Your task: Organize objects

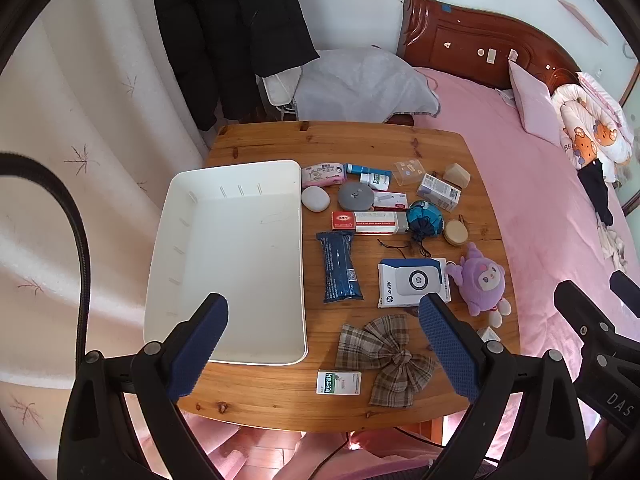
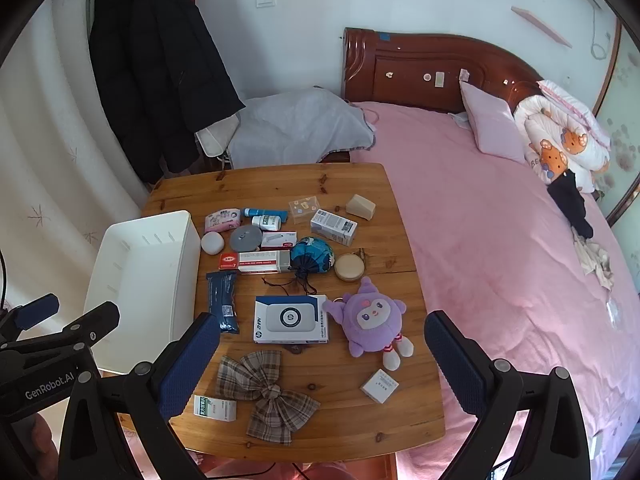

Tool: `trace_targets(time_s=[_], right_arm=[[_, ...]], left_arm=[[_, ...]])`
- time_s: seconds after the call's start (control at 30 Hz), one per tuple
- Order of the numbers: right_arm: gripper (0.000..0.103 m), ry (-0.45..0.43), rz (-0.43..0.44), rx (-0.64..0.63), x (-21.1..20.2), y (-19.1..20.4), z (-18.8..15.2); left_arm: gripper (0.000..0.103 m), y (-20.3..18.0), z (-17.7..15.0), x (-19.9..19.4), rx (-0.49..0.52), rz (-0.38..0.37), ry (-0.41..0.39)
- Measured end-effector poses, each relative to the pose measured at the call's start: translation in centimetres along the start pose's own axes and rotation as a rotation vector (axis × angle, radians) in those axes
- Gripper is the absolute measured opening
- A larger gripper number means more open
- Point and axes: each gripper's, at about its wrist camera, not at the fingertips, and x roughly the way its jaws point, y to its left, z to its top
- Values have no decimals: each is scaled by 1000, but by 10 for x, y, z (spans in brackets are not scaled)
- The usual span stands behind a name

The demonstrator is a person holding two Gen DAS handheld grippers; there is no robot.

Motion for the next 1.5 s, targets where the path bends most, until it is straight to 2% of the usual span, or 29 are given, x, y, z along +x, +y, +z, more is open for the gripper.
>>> trace_targets(time_s=[1.5], right_arm=[[102, 24, 7, 13, 4, -6, -8]], left_arm=[[97, -9, 1, 1, 56, -24, 19]])
